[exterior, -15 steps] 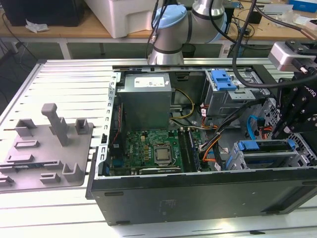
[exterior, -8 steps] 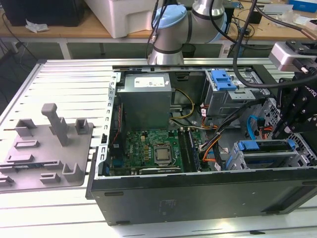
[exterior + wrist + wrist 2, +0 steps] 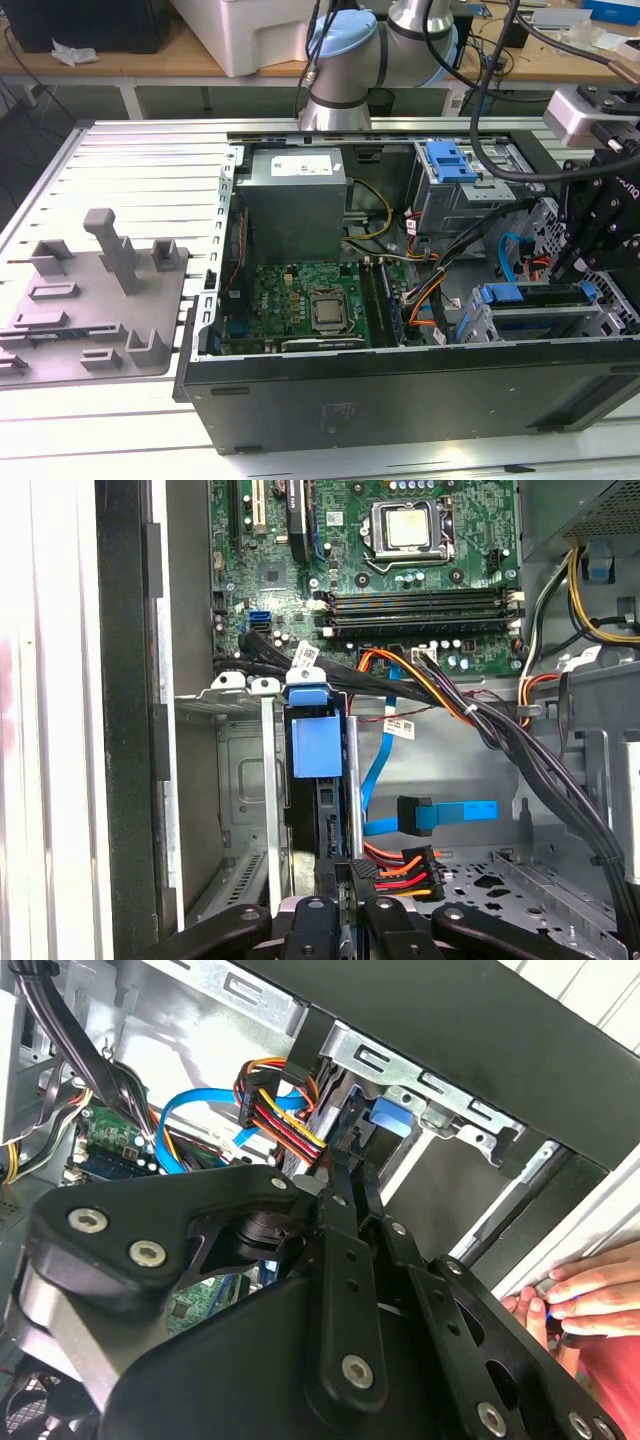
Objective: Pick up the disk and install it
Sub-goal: 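Insert the first disk wire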
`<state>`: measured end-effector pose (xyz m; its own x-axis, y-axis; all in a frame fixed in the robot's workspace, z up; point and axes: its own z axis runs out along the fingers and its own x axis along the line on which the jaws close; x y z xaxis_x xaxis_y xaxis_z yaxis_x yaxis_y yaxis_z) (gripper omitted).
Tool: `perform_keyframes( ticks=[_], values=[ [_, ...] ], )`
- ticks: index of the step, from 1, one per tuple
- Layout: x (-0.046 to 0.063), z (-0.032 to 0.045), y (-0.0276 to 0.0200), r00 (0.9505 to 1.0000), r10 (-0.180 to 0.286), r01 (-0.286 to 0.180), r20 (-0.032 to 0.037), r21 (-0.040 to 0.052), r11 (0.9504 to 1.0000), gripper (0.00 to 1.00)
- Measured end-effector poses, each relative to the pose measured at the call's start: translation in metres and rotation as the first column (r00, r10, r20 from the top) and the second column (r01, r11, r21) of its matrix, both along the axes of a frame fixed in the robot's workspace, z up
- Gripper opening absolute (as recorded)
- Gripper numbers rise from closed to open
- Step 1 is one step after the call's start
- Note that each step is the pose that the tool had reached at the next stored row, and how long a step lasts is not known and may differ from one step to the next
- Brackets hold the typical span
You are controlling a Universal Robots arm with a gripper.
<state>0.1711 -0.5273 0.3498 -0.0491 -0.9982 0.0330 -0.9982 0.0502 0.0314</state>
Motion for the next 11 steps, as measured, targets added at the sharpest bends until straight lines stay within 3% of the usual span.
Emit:
perform_keyframes(
  ticks=[11],
  values=[
    [0.0, -0.0026, 0.0, 1.0, 0.0, 0.0, 0.0, 0.0001, 1.0, 0.17]
  ],
)
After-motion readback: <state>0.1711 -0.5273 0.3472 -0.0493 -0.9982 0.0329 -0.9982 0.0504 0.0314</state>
